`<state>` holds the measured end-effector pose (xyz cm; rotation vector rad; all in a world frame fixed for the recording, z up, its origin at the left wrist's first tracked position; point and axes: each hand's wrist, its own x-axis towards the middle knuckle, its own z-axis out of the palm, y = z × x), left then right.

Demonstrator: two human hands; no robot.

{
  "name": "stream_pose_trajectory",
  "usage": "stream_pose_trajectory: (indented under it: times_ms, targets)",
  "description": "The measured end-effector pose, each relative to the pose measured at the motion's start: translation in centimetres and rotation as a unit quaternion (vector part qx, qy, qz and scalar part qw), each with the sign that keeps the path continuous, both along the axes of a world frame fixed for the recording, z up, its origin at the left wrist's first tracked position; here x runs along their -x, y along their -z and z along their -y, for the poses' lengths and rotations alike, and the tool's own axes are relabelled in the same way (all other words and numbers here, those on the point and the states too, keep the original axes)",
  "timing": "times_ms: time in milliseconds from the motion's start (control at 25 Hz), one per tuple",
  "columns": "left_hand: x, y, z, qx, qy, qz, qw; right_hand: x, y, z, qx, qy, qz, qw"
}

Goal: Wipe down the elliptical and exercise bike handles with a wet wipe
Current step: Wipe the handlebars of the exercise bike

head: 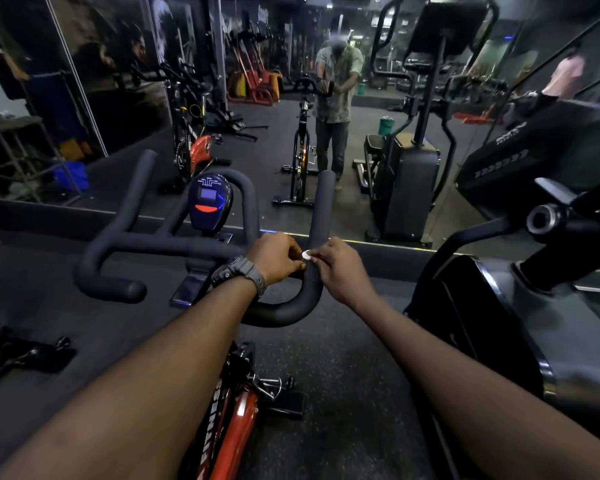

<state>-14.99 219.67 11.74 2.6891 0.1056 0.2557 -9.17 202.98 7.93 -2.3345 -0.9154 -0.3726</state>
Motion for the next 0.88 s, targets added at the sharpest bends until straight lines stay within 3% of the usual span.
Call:
stream_pose_trajectory:
  times_ms: [120,280,480,640,880]
  targets:
    - [0.8,-0.1,0.1,-0.060,0.020,-0.008,0.998,-1.4,-3.0,-1.2,0.121,0.019,0.032,0.992]
    - [1.5,-0.3,-0.3,-0.131,0.015,-0.004,0.991,-0.5,-3.2,-3.3,0.215,0.016,0.038,0.976]
    - [2.3,0.1,-1.1,-0.184,0.009,0.011,0.983,-0.9,-4.2,-2.6,0.162,0.061,-0.047,0.984]
    - [2.0,-0.5,-0.8,-0.183,-0.004,0.001,0.983,0.6,-3.4,-4.1,0.138,0.035,-0.091,0.986]
    - [2.0,-0.3,-1.0,-0.169,0.005,-0.008,0.986,0.6,-4.3,-1.5,0.200,-0.008,-0.044,0.979]
